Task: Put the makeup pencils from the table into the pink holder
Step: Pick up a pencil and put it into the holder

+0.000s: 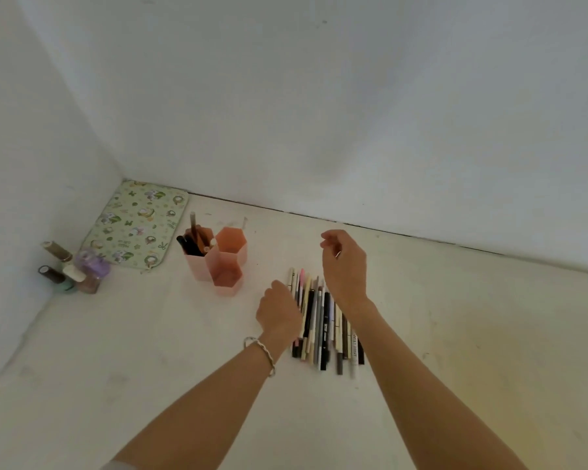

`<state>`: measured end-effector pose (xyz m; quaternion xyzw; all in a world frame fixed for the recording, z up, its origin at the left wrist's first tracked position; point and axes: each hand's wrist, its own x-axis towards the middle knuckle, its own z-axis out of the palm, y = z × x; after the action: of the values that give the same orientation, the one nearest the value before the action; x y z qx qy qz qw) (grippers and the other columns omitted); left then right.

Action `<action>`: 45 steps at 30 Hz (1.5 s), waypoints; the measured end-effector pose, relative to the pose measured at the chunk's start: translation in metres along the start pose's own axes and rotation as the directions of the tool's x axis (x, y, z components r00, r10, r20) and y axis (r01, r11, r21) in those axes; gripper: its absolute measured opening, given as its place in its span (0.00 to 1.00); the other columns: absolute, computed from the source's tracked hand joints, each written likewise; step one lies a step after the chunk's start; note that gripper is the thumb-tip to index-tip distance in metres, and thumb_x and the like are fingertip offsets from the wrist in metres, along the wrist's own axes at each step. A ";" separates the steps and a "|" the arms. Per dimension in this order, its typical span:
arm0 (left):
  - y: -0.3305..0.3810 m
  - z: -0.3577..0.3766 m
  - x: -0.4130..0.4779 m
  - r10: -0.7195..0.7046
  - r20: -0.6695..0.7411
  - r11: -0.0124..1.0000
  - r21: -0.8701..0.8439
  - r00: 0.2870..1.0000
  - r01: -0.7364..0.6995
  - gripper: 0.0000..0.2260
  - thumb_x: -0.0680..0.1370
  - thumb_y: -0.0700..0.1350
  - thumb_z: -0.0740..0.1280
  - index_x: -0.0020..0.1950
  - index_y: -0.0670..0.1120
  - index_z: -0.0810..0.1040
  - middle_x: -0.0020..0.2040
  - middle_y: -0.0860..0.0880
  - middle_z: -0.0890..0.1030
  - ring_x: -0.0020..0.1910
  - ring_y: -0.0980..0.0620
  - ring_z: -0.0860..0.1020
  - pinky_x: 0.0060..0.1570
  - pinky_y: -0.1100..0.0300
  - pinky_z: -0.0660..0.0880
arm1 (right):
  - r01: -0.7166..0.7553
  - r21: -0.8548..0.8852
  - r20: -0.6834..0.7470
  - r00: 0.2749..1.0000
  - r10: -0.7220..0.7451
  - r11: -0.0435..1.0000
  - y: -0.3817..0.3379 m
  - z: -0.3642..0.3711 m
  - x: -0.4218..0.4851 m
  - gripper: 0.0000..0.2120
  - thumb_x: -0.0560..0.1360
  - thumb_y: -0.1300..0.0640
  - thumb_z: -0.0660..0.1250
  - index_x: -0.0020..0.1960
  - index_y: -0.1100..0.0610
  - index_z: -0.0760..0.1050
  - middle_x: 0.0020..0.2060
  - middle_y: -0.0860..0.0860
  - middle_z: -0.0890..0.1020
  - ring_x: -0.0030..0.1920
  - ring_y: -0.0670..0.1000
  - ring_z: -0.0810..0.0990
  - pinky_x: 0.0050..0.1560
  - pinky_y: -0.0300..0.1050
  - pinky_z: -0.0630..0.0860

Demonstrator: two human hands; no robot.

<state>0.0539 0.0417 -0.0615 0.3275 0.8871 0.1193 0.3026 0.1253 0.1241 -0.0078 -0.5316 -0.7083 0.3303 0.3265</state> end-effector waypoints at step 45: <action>-0.014 -0.159 0.000 0.274 -0.516 0.716 -0.454 0.811 -0.531 0.37 0.75 0.37 0.71 0.78 0.59 0.58 0.45 0.57 0.74 0.35 0.60 0.78 0.39 0.64 0.80 | 0.232 -0.736 0.382 0.918 0.106 0.636 0.010 0.086 -0.011 0.07 0.79 0.59 0.59 0.51 0.57 0.75 0.51 0.53 0.78 0.54 0.54 0.73 0.55 0.46 0.68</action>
<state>-0.0509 0.0289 0.0578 0.3762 0.7545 0.5139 0.1585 0.0631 0.1050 -0.0660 -0.5168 -0.8493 0.0847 -0.0669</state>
